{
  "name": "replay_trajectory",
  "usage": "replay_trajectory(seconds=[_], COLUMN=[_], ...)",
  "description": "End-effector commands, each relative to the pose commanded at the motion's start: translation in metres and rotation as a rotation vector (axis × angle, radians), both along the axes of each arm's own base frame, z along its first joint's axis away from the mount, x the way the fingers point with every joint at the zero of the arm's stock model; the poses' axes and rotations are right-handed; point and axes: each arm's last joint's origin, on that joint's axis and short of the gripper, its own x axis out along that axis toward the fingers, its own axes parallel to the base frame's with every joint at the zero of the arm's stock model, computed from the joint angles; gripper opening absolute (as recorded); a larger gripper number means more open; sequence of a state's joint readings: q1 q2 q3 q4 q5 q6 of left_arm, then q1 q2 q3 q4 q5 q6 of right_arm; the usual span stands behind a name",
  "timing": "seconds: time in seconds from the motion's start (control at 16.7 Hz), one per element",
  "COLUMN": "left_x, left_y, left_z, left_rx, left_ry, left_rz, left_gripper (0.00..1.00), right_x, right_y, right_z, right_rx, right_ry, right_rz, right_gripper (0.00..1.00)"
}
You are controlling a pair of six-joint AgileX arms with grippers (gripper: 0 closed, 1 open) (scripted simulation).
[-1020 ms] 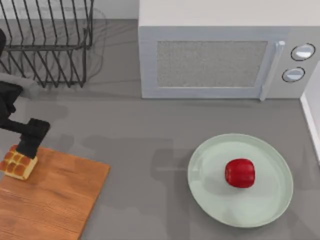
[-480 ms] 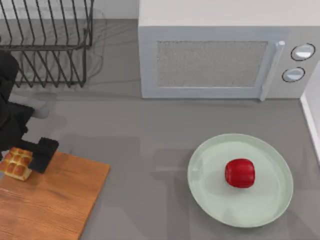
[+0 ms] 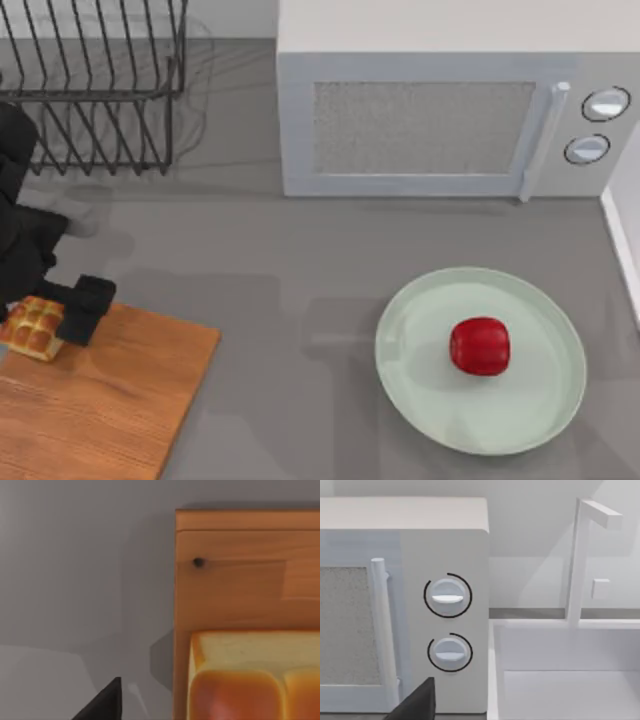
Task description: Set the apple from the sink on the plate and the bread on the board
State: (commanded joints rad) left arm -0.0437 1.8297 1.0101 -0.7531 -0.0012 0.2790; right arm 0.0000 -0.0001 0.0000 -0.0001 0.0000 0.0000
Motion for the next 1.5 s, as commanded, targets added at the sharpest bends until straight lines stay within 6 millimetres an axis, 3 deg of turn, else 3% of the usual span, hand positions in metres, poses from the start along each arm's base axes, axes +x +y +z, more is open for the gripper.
replay_trajectory(seconds=[0.6, 1.08, 1.32, 1.5], left_x=[0.000, 0.000, 0.004, 0.006], left_y=[0.000, 0.000, -0.001, 0.000], left_z=[0.000, 0.000, 0.023, 0.052], left_rx=[0.000, 0.000, -0.018, -0.018], left_ry=[0.000, 0.000, -0.031, -0.016], left_rz=[0.000, 0.000, 0.002, 0.005], left_gripper=[0.02, 0.00, 0.00, 0.00], right_x=[0.000, 0.000, 0.000, 0.000], right_y=[0.000, 0.000, 0.000, 0.000], right_z=[0.000, 0.000, 0.000, 0.000], right_rx=[0.000, 0.000, 0.000, 0.000], right_ry=[0.000, 0.000, 0.000, 0.000], right_rz=[0.000, 0.000, 0.000, 0.000], right_gripper=[1.00, 1.00, 1.00, 1.00])
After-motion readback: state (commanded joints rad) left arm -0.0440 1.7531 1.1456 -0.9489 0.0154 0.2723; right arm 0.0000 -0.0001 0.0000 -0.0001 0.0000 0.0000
